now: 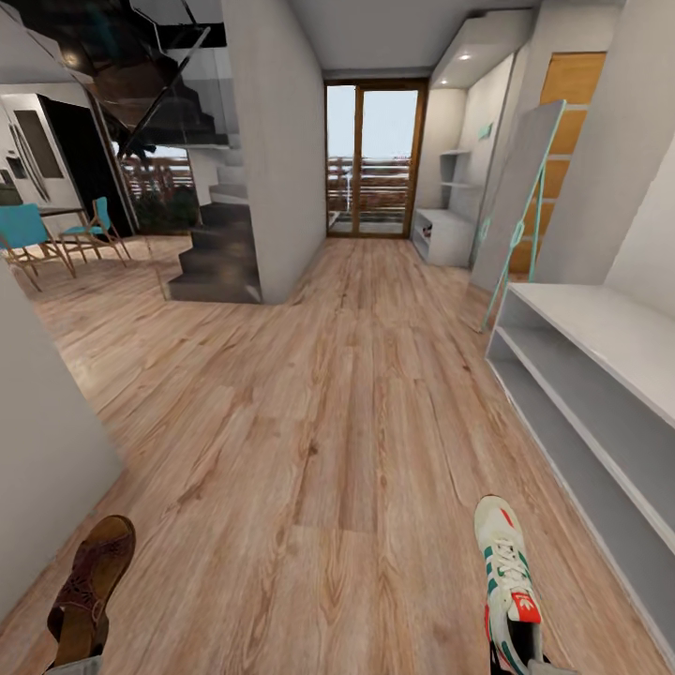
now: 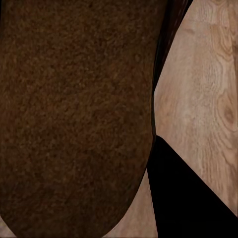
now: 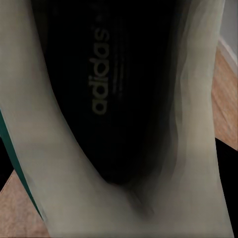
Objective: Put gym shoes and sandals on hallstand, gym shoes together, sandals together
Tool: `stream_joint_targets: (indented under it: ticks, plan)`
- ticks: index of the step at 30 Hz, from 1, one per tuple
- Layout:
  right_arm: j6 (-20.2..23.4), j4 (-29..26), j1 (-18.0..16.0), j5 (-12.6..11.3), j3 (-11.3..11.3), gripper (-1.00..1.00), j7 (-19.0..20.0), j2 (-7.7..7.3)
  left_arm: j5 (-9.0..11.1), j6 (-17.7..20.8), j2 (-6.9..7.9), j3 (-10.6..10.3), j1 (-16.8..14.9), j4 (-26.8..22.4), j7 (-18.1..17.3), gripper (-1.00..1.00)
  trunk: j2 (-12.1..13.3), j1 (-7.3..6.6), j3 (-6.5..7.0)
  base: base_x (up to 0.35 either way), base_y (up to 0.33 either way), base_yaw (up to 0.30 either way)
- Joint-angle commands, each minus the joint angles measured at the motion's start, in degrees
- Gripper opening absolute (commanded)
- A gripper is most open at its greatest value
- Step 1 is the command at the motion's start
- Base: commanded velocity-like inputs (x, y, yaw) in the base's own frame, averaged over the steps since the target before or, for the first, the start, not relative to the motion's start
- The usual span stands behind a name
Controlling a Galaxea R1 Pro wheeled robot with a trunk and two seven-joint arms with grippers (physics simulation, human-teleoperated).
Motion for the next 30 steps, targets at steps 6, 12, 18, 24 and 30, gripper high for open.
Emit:
stream_joint_targets:
  ticks: [6,12,18,24,30]
  plan:
    - [-0.1,0.0,0.0,0.6,-0.2,-1.00,-0.4,0.03,-0.8,-0.3,-0.30,0.5,-0.1,0.5,-0.5,-1.00,0.0,0.02,-0.60,0.337,0.000,0.000]
    - [-0.1,0.0,0.0,0.6,-0.2,-1.00,-0.4,0.03,-2.5,-0.3,-1.10,0.6,-0.1,0.7,-0.5,-1.00,0.0,0.02,-0.95,0.337,0.000,0.000]
    - [-0.1,0.0,0.0,0.6,-0.2,-1.00,-0.4,0.00,-2.6,-0.3,-1.72,0.6,-0.1,0.7,-0.5,-1.00,0.0,0.02,-0.95,0.337,0.000,0.000]
    - [-0.1,0.0,0.0,0.6,-0.2,-1.00,-0.3,0.01,-2.5,-0.2,-1.69,0.6,-0.1,0.6,-0.4,-1.00,0.0,0.02,-0.56,0.337,0.000,0.000]
    - [-0.1,0.0,0.0,0.6,-0.2,-1.00,-0.3,0.02,-2.1,0.0,-0.94,1.0,-0.1,-0.1,-0.2,-1.00,0.0,0.02,-0.04,0.337,0.000,0.000]
